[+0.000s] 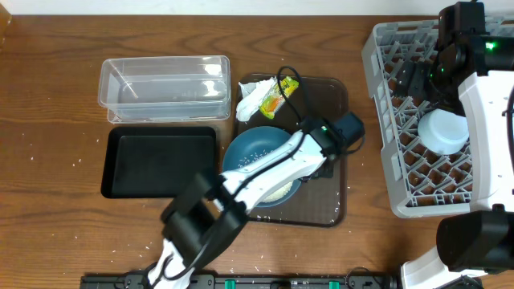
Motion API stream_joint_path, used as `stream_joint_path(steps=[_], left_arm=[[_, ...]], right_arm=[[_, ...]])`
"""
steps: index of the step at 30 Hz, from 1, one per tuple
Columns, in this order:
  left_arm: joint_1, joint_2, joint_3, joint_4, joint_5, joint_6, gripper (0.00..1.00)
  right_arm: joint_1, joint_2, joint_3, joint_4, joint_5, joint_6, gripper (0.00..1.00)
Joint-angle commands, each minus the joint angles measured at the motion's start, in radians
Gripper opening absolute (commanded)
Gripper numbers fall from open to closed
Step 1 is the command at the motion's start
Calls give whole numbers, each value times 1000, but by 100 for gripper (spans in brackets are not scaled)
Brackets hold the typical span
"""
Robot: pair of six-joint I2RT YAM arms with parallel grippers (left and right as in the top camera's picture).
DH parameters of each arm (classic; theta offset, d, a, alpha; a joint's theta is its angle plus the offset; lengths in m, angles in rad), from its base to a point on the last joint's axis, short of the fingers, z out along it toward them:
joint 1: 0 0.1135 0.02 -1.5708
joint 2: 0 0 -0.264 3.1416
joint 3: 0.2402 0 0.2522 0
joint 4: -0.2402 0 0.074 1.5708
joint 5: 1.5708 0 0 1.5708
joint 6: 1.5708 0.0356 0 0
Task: Sort waste into correct bins and load items into the dishwasher rack
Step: 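Lift the bowl left and tip the rice onto the black tray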
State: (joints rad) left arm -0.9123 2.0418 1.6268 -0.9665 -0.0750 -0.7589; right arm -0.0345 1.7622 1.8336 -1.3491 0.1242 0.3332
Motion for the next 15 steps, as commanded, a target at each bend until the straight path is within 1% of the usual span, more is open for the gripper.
stream_joint_path(steps=[1,9,15], left_arm=[[4,-106,-1,-17,-11,-2,6],[13,-264,-1,-50,-15,-2,6],[69,-364,-1,-67,-14,21,6]], right_arm=[[-3,-25,11,-1,3,14,99],[-3,-25,11,-2,3,14,99],[-4,-25,11,-1,3,14,99]])
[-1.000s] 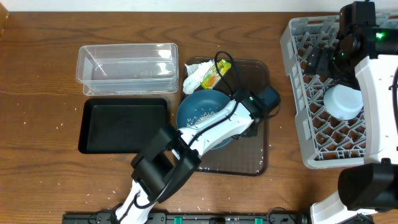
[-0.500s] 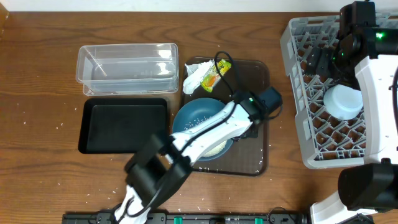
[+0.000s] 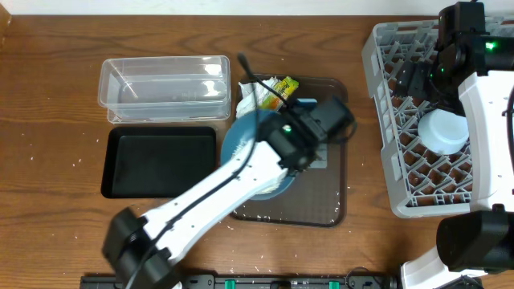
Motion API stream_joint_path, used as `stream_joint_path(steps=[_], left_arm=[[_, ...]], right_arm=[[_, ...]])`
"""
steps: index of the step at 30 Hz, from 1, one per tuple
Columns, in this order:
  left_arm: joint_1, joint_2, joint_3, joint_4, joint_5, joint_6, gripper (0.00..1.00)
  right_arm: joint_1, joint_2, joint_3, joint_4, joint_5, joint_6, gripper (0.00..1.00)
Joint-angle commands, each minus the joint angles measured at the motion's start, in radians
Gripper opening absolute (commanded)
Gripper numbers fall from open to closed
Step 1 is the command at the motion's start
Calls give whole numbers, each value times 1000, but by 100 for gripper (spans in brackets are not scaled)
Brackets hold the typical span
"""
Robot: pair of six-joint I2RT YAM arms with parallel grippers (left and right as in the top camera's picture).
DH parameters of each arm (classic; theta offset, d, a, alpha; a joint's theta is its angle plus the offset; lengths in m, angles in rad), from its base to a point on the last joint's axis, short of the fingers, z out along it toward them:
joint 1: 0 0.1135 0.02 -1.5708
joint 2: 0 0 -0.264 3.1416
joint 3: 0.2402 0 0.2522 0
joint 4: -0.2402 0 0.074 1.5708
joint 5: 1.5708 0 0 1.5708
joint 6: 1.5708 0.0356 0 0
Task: Sort waste into correct bins and load items into the dishwasher rack
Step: 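Lift the bowl left and tip the rice onto the black tray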
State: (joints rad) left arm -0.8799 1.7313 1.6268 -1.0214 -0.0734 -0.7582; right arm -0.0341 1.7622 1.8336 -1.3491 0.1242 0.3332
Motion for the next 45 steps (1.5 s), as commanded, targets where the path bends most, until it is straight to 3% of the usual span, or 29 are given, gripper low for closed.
stream_joint_path(steps=[1,6,11,30,45], left_arm=[[50,-64,-1,-18,-16,28,6],[138,-101,-1,-45,-5,32,6],[258,-110,-2,-51,109,64,6],[735,-112,-2,-51,757,300,6],[1074,-111,-106,-43,1149,457,6]], right_arm=[[-4,-25,11,-1,3,14,99],[-4,-25,11,-1,3,14,99],[-4,-25,11,-2,3,14,99],[-4,-25,11,-1,3,14,99],[-4,-25,11,-2,3,14,99]])
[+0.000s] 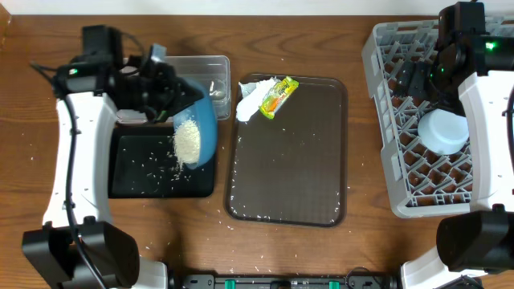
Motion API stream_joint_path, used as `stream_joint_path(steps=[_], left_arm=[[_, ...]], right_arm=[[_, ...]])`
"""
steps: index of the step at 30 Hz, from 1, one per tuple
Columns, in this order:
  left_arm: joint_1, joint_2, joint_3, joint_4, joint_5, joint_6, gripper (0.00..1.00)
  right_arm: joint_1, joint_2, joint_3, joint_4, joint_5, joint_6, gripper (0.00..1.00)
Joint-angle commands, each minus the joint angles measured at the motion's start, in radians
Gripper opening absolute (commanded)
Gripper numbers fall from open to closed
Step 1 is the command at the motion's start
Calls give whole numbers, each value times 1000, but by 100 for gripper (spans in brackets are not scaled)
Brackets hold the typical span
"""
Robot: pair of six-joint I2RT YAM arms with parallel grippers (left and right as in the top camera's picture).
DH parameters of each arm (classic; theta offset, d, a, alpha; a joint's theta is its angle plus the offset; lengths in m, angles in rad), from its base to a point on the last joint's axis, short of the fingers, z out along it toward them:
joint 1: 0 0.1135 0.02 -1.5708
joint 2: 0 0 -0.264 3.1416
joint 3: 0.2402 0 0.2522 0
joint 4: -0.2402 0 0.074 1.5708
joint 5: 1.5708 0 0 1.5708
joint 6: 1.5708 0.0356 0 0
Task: Sort waste into correct bins and load items into the dishwasher rack
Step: 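Lift the bowl left and tip the rice onto the black tray, then carry the empty blue bowl back and set it on the brown tray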
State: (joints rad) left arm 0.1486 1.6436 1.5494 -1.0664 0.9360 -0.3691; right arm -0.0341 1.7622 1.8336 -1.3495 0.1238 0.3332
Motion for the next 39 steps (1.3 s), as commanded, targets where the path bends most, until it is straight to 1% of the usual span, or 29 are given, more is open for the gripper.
stream_joint_path(steps=[1,8,11,13,16,19,21,23,24,26,29,32,34,36,38,39], left_arm=[[69,-23,-48,2,167,79,6],[203,-23,-173,6,380,174,6],[257,-23,-226,5,523,223,6],[286,-23,-250,6,587,255,6],[343,-20,-277,31,575,264,6],[398,-16,-306,-6,637,282,6],[429,-16,-314,-1,637,296,6],[451,-17,-320,-52,637,298,6],[458,-17,-321,-95,637,316,6],[467,-16,-321,-80,637,369,6],[470,-18,-321,-106,637,377,6],[470,-18,-322,-75,634,410,6],[470,-18,-322,-111,637,411,6],[470,-17,-322,-73,623,427,6],[470,-19,-322,-155,613,424,6],[465,-26,-322,-224,621,477,6]], right_arm=[[-4,-25,11,-1,3,14,99],[-4,-25,11,-1,3,14,99],[-4,-25,11,-1,3,14,99],[-4,-25,11,-1,3,14,99],[-4,-25,11,-1,3,14,99],[-4,-25,11,-1,3,14,99],[-4,-25,11,-1,3,14,99],[-4,-25,11,-1,3,14,99],[-4,-25,11,-1,3,14,99],[-4,-25,11,-1,3,14,99],[-4,-25,11,-1,3,14,99],[-4,-25,11,-1,3,14,99],[-4,-25,11,-1,3,14,99],[-4,-25,11,-1,3,14,99],[-4,-25,11,-1,3,14,99],[-4,-25,11,-1,3,14,99]])
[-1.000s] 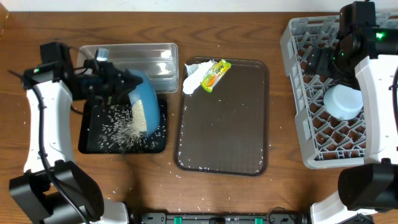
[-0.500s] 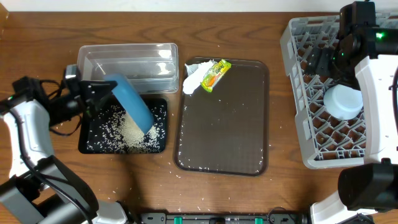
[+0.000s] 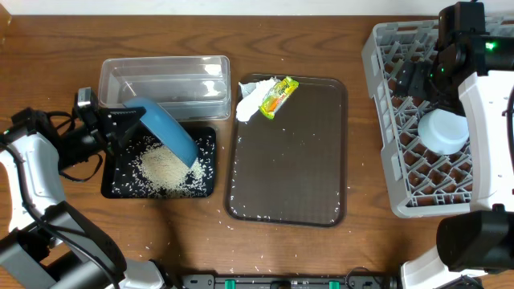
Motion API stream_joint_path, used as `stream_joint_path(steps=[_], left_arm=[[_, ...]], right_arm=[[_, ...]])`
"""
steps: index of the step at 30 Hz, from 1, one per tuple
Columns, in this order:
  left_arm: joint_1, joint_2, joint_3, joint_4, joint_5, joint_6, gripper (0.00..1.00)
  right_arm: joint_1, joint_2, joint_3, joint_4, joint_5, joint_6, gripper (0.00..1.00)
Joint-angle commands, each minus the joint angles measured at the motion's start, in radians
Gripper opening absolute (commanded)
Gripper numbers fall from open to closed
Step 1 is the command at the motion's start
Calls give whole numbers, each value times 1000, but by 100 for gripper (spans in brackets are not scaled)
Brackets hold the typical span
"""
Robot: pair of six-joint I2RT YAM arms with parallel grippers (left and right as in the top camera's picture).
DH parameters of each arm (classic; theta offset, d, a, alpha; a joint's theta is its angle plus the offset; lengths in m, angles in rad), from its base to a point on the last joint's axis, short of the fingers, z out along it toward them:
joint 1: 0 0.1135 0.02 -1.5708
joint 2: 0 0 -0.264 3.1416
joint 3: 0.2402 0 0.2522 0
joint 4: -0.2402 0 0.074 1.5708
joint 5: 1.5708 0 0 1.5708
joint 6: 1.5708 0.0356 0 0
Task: Sort waste into correct bins and load items into the dishwasher rack
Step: 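Carry the empty blue bowl back and set it on the brown tray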
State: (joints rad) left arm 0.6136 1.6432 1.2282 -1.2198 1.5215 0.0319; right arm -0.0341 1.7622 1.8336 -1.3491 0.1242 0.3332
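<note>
My left gripper (image 3: 127, 120) is shut on the rim of a blue bowl (image 3: 167, 132), which is tipped steeply on edge over the black bin (image 3: 111, 189). A heap of white rice (image 3: 163, 168) lies in that bin below the bowl. On the brown tray (image 3: 289, 160), a yellow snack wrapper (image 3: 276, 95) and a crumpled white napkin (image 3: 249, 102) rest at the far left corner. My right gripper (image 3: 408, 78) hovers over the grey dishwasher rack (image 3: 387, 56); its jaws are too dark to read. A white cup (image 3: 443, 131) sits in the rack.
A clear plastic bin (image 3: 161, 79) stands just behind the black bin. Stray rice grains speckle the tray and the table around the black bin. The right arm's white body covers part of the rack.
The left arm has drawn back to the left. The bowl is tipped further and lower over the black bin, and the rice that clung to it now lies heaped in the bin.
The left gripper was at the blue bowl of rice on the brown tray, then had it lifted over the tray. Later the bowl hung tilted over the black bin with rice spilling. Now the rice is in the bin. The right arm stayed at the rack throughout.
</note>
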Motion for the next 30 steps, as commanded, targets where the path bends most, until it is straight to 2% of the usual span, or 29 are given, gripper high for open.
stream_joint_path(steps=[1,3,6,11,15,17,19,21,23,24,26,30], left_arm=[[-7,-33,0,-113,41,146,6],[-25,-47,0,-139,2,249,6],[-74,-62,0,-229,-101,271,6],[-241,-110,0,-351,-104,493,6],[-451,-166,0,-294,-89,494,6],[-595,-192,0,-199,-87,465,6],[-718,-197,0,-72,-109,356,6],[-826,-195,0,87,-204,156,6],[-942,-194,0,263,-475,-151,6],[-1008,-194,0,327,-657,-294,6],[-1122,-194,0,404,-898,-417,6],[-1306,-190,0,484,-1292,-555,6]], right_arm=[[-4,-25,11,-1,3,14,99],[-4,-25,11,-1,3,14,99],[-4,-25,11,-1,3,14,99],[-4,-25,11,-1,3,14,99],[-4,-25,11,-1,3,14,99],[-4,-25,11,-1,3,14,99],[-4,-25,11,-1,3,14,99],[-4,-25,11,-1,3,14,99],[-4,-25,11,-2,3,14,99],[-4,-25,11,-1,3,14,99],[-4,-25,11,-1,3,14,99],[-4,-25,11,-2,3,14,99]])
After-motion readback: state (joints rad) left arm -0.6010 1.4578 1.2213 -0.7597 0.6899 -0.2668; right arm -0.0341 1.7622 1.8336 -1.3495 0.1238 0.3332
